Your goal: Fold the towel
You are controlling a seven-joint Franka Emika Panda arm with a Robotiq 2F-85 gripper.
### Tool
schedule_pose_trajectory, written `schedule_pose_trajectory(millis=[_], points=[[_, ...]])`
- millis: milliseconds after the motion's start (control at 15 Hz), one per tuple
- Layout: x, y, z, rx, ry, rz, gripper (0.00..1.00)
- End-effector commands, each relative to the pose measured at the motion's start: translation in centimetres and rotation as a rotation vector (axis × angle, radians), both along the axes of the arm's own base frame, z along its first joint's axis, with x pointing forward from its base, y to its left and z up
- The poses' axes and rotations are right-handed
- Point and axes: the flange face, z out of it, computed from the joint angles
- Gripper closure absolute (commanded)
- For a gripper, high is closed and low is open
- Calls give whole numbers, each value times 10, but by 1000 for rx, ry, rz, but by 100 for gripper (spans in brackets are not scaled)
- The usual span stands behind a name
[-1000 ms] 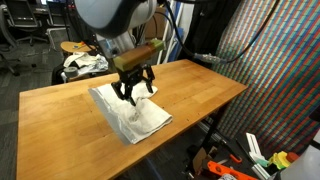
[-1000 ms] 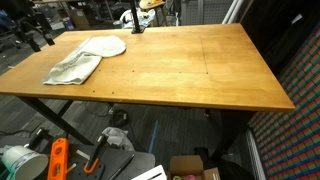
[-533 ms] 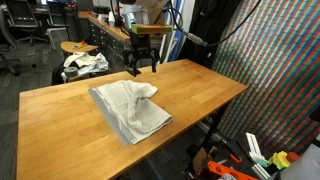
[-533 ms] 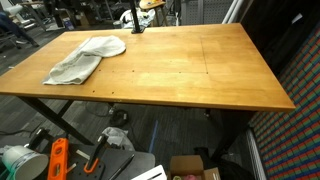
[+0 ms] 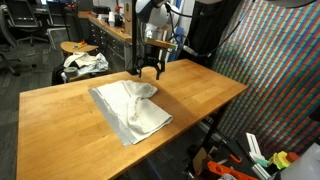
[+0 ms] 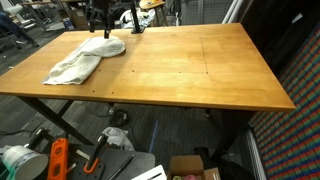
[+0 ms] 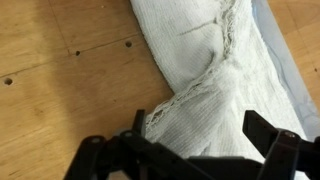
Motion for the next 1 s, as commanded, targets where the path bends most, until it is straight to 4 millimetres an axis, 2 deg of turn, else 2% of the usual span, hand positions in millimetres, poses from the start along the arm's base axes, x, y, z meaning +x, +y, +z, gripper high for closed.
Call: schedule_pose_trajectory(millis=[0, 200, 400, 933], points=[[19, -36, -19, 75, 13, -98, 0], [27, -58, -38, 108, 16, -186, 0], [35, -69, -56, 121, 15, -245, 0], [45, -77, -85, 93, 28, -306, 0]])
